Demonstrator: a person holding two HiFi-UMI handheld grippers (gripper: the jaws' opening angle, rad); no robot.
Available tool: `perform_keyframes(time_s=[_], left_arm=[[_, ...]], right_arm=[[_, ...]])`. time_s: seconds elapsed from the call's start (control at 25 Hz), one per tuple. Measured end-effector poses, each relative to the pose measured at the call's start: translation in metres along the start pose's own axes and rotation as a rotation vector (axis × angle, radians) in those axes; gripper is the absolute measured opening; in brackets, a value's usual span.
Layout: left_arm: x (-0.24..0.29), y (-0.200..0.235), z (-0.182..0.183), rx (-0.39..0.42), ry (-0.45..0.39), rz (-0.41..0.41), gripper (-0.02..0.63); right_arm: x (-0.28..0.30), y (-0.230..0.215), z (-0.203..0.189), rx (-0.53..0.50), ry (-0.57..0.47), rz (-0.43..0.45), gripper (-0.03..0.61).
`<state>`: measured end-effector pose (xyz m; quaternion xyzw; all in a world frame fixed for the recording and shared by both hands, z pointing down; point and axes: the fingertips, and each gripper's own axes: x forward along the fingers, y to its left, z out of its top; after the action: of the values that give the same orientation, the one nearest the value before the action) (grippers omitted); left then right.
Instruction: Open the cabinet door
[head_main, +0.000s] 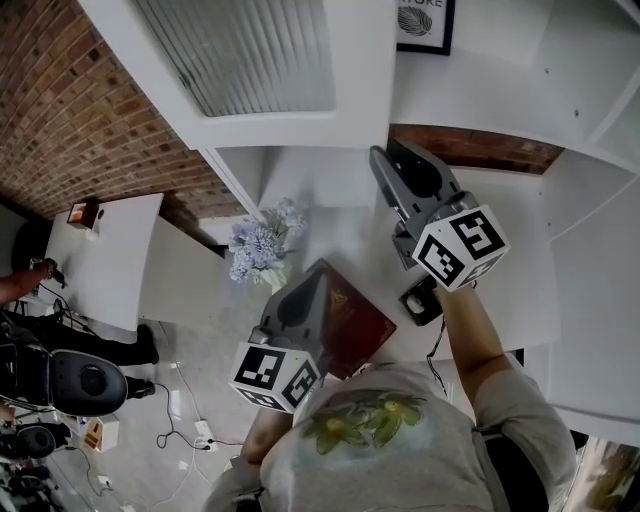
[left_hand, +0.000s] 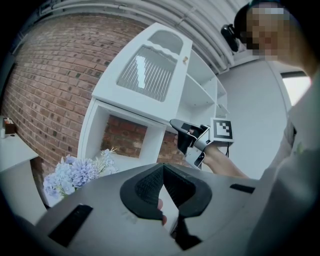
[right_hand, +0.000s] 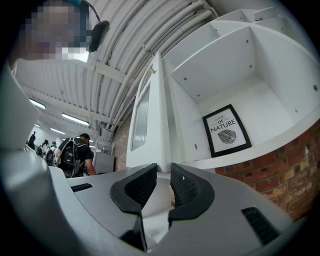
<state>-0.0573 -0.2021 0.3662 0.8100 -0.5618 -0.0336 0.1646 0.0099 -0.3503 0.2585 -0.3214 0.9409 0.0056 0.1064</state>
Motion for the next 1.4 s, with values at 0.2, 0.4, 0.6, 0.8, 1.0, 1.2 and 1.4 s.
perform_keyframes(time_s=[0.2,0.4,0.6,0.8,1.0,1.2,1.4], left_arm=[[-0.004,0.000,0.000,0.001,0.001,-0.006,0.009],[-0.010,0.001,0.000,0.000,0.003,-0.012,0.011],[-0.016,0.001,0.002,-0.001,0.002,-0.022,0.009],[-0.020,-0.001,0.003,-0.001,0.000,-0.034,0.010],[-0.028,-0.001,0.002,-0.001,0.000,-0.041,0.010],[-0.038,0.000,0.001,0.002,-0.001,-0.039,0.010],[-0.050,0.001,0.001,0.000,-0.002,-0.035,0.009]], right_arm=[[-0.002,0.003,0.000,0.005,0.000,-0.016,0.094],[-0.005,0.006,0.000,0.004,0.006,-0.033,0.094],[-0.008,0.011,0.001,0.000,0.018,-0.048,0.094],[-0.012,0.017,0.001,-0.005,0.023,-0.060,0.092],[-0.016,0.022,0.001,-0.006,0.023,-0.079,0.092],[-0.020,0.028,0.002,-0.018,0.026,-0.099,0.091],[-0.025,0.035,0.003,-0.029,0.027,-0.117,0.091]])
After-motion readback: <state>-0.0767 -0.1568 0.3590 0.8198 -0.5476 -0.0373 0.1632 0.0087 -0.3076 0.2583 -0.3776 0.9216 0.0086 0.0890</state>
